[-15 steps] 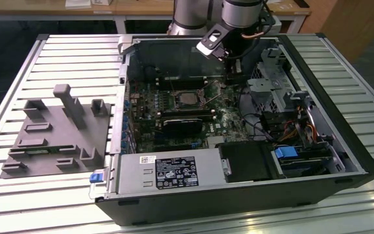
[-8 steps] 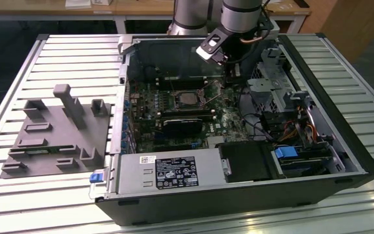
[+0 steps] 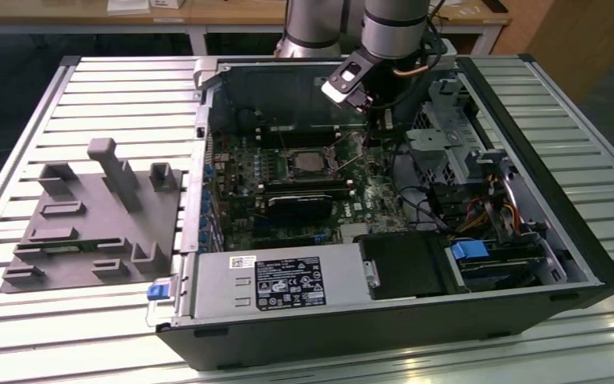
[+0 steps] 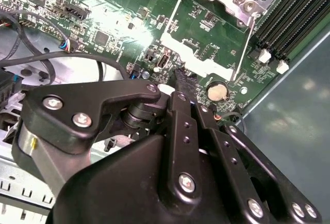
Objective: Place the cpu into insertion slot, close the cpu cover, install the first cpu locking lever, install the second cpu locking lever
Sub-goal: 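Close the cpu cover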
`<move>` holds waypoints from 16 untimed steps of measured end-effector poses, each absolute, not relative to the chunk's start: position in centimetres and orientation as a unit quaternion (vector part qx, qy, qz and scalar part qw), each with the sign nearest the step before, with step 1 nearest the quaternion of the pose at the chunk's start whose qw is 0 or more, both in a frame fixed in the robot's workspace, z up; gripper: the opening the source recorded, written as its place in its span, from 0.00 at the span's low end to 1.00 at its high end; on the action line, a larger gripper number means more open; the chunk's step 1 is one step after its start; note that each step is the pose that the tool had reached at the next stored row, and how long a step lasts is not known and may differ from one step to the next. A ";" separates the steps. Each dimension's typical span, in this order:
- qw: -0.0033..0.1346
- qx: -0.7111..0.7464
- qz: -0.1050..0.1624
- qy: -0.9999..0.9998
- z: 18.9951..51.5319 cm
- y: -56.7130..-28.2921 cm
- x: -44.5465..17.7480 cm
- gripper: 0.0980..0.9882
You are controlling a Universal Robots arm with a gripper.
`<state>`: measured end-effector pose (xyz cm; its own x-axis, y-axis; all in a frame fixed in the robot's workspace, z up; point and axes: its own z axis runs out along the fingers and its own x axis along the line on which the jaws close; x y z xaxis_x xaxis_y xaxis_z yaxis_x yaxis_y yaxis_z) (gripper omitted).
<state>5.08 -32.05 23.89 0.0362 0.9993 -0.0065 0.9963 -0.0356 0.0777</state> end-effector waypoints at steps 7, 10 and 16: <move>0.026 0.719 0.020 0.694 23.9 -32.1 5.1 0.00; 0.019 0.719 0.013 0.694 23.9 -32.1 5.1 0.00; -0.005 0.719 -0.011 0.694 23.8 -32.1 5.2 0.00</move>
